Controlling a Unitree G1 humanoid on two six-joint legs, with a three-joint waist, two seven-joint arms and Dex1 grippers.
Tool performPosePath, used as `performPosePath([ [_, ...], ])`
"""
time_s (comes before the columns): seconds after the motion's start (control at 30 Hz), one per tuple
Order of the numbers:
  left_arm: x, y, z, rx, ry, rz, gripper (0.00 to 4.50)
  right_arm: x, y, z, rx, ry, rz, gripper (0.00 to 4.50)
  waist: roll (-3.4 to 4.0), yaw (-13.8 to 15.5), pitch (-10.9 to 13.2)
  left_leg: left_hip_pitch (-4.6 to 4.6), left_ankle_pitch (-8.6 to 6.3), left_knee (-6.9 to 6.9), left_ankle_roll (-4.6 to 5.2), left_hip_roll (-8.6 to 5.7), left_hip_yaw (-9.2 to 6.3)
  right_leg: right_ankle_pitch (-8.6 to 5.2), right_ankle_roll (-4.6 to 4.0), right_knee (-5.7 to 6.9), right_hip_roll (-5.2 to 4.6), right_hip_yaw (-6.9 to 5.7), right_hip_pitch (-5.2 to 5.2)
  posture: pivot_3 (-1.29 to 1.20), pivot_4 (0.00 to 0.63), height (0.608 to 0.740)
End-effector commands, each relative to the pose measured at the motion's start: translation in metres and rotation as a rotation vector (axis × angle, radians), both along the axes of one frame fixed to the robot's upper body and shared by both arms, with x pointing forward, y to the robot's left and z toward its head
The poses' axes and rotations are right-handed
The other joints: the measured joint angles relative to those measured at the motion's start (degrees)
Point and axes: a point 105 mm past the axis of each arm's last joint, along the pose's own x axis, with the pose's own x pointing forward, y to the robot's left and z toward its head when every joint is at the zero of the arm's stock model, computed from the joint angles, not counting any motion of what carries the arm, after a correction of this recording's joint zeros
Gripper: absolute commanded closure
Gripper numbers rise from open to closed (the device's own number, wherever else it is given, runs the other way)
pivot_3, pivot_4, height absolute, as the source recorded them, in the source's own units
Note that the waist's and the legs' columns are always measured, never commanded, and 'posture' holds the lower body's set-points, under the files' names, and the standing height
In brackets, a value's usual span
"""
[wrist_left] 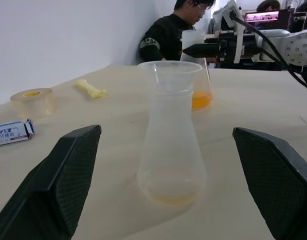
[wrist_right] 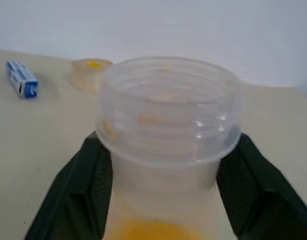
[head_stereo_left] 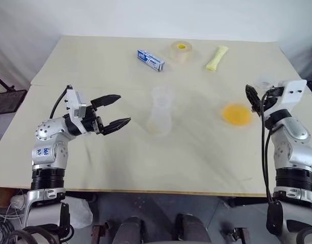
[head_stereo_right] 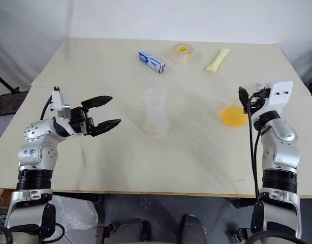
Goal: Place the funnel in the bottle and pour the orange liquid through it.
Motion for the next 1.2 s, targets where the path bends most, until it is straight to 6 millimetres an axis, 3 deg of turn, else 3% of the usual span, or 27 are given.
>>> performPosePath([
  [0.03,-0.005,0.001,0.008,0.001,-0.041,-0.015,0.0,-0.011,0.007,0.029,-0.023,-0.1,0.022,2.06,0.0,-0.03,0.0,0.0,0.0,0.0,0.0,0.0,-0.01,0.0,0.0,0.0,0.0,0.0,0.0,0.0,0.15,0.74],
  [0.1,-0.004,0.002,0.008,0.003,-0.04,-0.019,0.0,-0.015,0.018,0.042,-0.066,-0.138,0.046,2.06,0.01,-0.13,0.01,0.0,0.0,0.0,0.0,-0.01,0.02,0.0,0.0,-0.02,0.0,0.0,-0.01,0.0,0.15,0.74],
  [0.2,0.0,0.003,0.008,0.005,-0.056,-0.037,0.0,-0.027,0.058,0.073,-0.257,-0.248,0.105,2.06,0.02,-0.25,0.01,0.0,0.0,-0.03,0.0,-0.02,0.06,0.0,0.0,0.0,0.02,-0.01,-0.07,0.0,0.15,0.74],
  [0.27,0.001,0.003,0.01,-0.01,-0.069,-0.051,0.0,-0.031,0.077,0.082,-0.328,-0.284,0.125,2.06,0.02,-0.28,0.01,-0.02,0.0,-0.04,0.0,-0.06,0.12,0.0,0.0,0.0,0.02,0.0,-0.15,0.0,0.15,0.74],
  [0.5,0.009,0.007,0.007,-0.027,-0.053,-0.099,0.0,-0.033,0.131,0.085,-0.513,-0.343,0.156,2.06,0.01,-0.09,0.01,-0.07,0.0,-0.02,0.0,-0.11,0.11,0.0,0.0,0.05,0.02,-0.01,-0.19,0.0,0.15,0.74],
  [0.6,0.009,0.006,0.005,-0.021,-0.02,-0.167,0.0,-0.029,0.154,0.079,-0.677,-0.359,0.166,2.06,0.01,-0.15,0.01,-0.11,0.0,-0.01,0.0,-0.13,0.13,0.0,0.0,0.05,0.02,-0.03,-0.21,0.0,0.15,0.74],
  [0.83,0.016,-0.005,0.002,0.025,-0.009,-0.236,0.0,-0.021,0.177,0.071,-1.019,-0.438,0.104,2.06,0.01,-0.35,0.01,-0.14,0.0,-0.04,0.0,-0.13,0.18,0.0,0.0,0.09,0.02,-0.05,-0.3,0.0,0.15,0.74],
  [1.2,0.017,-0.011,0.003,0.011,-0.016,-0.264,0.0,-0.02,0.201,0.089,-1.258,-0.655,-0.006,2.06,0.01,-2.12,0.01,-0.4,0.0,-0.1,-0.01,-0.09,0.21,0.0,0.0,0.4,0.0,-0.05,-0.78,0.0,0.15,0.74],
])
